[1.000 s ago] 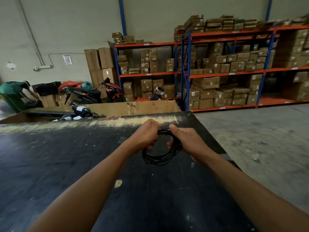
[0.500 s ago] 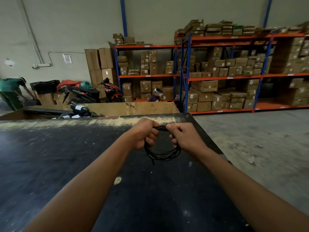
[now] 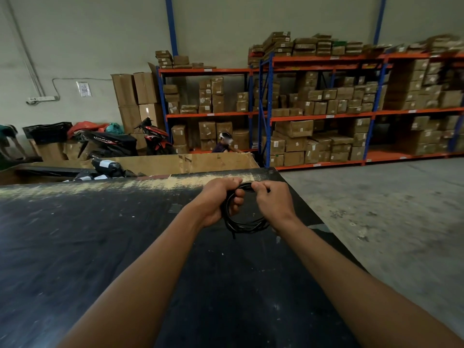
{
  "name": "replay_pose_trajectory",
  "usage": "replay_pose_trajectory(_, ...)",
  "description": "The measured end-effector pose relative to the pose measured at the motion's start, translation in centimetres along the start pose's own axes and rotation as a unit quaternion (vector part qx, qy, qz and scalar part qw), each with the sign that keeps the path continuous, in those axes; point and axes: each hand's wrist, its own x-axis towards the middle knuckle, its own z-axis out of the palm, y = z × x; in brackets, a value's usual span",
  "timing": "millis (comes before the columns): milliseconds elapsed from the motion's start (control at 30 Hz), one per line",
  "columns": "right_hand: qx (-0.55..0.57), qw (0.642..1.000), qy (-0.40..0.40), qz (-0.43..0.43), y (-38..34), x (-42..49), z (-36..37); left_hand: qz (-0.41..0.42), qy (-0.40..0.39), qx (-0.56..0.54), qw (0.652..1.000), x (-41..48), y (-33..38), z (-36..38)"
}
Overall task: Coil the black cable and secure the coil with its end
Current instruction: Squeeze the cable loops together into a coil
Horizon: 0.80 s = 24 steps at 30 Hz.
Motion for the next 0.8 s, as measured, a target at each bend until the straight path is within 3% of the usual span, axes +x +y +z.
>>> replay_pose_trajectory(100, 0.016, 0.999, 0.010, 0.031, 0.9, -0.1, 0.0, 0.070, 0.066, 0.117, 0.988, -0.2, -1.1, 0.6)
replay_pose_trajectory(267, 0.003, 0.997, 0.027, 0.078, 3.0, -1.5, 0.1, 0.111, 0.130, 0.106, 0.980, -0.5, -4.9, 1.9)
replay_pose_trajectory(500, 0.010, 0.981, 0.041, 0.188, 7.5, -6.9, -0.3, 0.134, 0.199, 0.271, 0.932, -1.3, -11.9, 3.2)
replay_pose_trajectory(700, -0.012, 0.976, 0.056, 0.209, 10.0, -10.4, -2.9, 0.002, 0.172, 0.099, 0.980, -1.2, -16.5, 5.5)
replay_pose_trajectory(800, -0.040, 0.975, 0.064, 0.208, 10.9, -11.1, -4.6, -0.061, 0.119, 0.005, 0.991, -0.8, -17.2, 6.7)
